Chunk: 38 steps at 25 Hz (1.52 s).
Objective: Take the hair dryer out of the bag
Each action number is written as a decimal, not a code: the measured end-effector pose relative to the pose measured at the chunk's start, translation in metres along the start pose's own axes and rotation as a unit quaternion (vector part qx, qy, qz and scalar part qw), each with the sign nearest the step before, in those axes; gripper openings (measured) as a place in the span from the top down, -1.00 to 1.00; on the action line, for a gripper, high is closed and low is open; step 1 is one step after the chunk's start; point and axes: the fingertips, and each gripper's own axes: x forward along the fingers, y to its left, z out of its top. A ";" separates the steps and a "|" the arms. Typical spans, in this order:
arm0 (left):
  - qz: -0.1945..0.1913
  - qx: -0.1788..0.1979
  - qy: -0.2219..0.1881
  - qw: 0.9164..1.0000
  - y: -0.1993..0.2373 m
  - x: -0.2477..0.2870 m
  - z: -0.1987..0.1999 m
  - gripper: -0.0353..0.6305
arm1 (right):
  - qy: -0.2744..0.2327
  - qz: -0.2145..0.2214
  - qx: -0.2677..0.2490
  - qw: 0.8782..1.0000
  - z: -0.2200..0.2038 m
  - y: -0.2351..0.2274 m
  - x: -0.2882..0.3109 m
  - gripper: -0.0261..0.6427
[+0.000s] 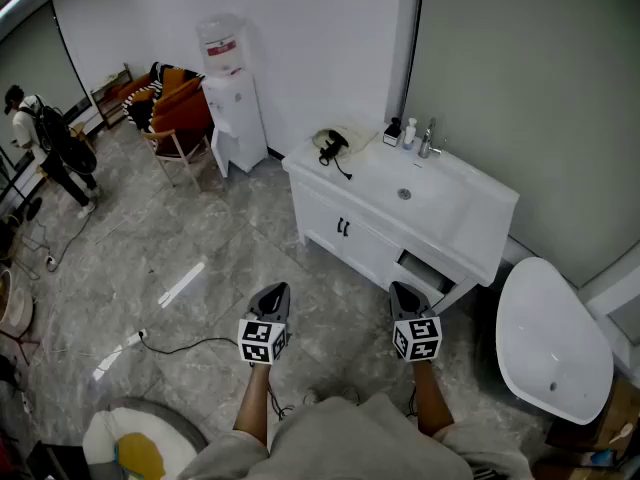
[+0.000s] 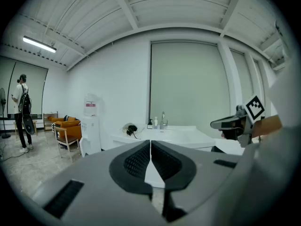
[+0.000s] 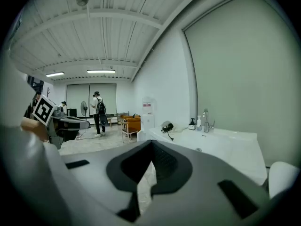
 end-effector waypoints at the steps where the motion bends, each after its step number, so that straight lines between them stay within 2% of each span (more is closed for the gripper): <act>1: 0.000 0.000 0.001 1.000 0.000 0.000 -0.001 0.86 | 0.001 0.000 0.001 1.000 -0.001 0.001 0.000 0.93; 9: 0.001 0.001 0.004 1.000 -0.003 0.002 -0.003 0.86 | 0.004 0.000 0.000 1.000 -0.006 -0.002 -0.003 0.93; 13: 0.005 0.003 -0.004 1.000 -0.008 0.000 0.000 0.84 | -0.014 0.001 -0.001 1.000 -0.002 -0.004 -0.007 0.92; 14: 0.001 0.001 -0.005 1.000 -0.011 0.001 0.000 0.84 | -0.018 0.008 -0.002 1.000 -0.002 -0.003 -0.007 0.88; 15: -0.005 -0.001 -0.006 1.000 -0.014 0.002 0.000 0.83 | -0.020 0.017 -0.002 1.000 -0.002 -0.002 -0.006 0.66; 18: -0.018 -0.004 -0.004 1.000 -0.023 0.005 -0.001 0.54 | -0.021 0.040 -0.001 0.999 -0.004 -0.001 -0.007 0.26; 19: -0.019 -0.003 -0.003 1.000 -0.026 0.005 -0.001 0.46 | -0.022 0.044 -0.001 0.999 -0.005 -0.001 -0.008 0.21; 23: -0.008 0.007 -0.007 1.000 -0.039 0.005 -0.003 0.37 | -0.022 0.055 0.005 0.998 -0.011 -0.004 -0.013 0.09; 32: 0.002 0.002 -0.014 1.000 -0.065 0.008 -0.009 0.37 | -0.024 0.065 -0.004 0.998 -0.018 -0.022 -0.018 0.13; 38: 0.014 0.004 -0.008 1.000 -0.059 0.017 -0.012 0.37 | -0.019 0.064 -0.010 0.998 -0.020 -0.030 -0.003 0.16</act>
